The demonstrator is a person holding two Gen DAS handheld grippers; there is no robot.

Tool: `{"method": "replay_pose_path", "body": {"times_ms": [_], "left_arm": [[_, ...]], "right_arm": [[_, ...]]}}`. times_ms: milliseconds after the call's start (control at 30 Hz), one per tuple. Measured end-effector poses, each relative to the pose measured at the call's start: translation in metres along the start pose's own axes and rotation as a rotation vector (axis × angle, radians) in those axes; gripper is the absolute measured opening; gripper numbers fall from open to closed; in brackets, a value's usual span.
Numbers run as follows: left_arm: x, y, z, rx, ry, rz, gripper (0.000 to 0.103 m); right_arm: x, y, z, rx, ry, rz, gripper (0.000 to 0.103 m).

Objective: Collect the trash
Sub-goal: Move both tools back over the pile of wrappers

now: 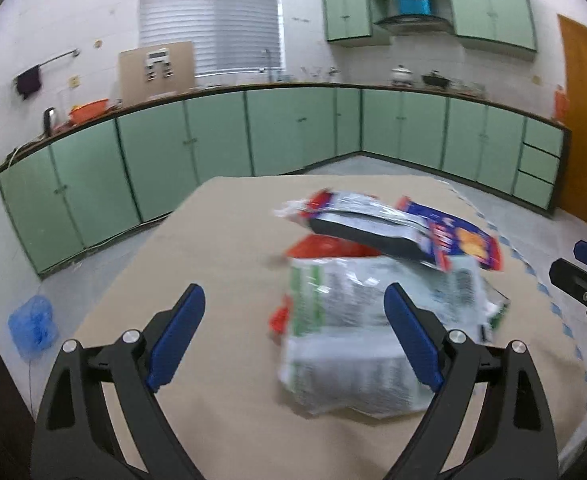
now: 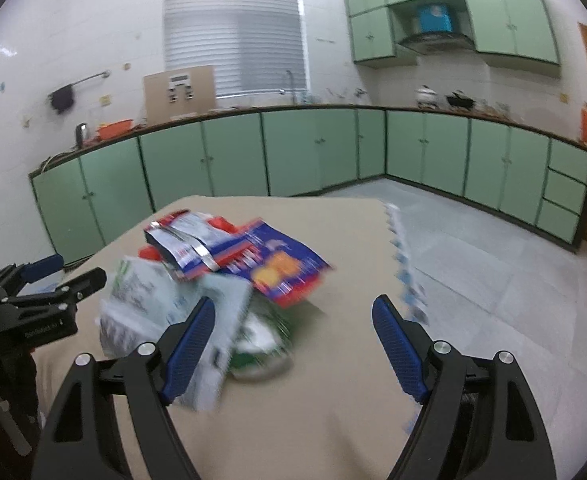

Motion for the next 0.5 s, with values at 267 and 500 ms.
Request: {"method": "replay_pose_path", "body": {"times_ms": [267,500], "left_arm": [[0.030,0.009,0.028,-0.043,0.012,-0.033,0.088],[0.060,0.000,0.050,-0.076,0.017,-0.097,0.088]], "right_arm": [[0.051,0.016,0.022,-0.020,0.036,0.010,0.080],[0.064,-0.006,0.030,-0.014,0.040,-0.042,0.080]]}}
Point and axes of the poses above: each gripper's, at about its wrist camera, not at the fingertips, and x roughly the way its jaws point, y to its left, z to its top, the point moved 5 cm from there along x, roughly the way its jaws point, and after that the axes turned 3 degrees about y, right-handed, at the moved point
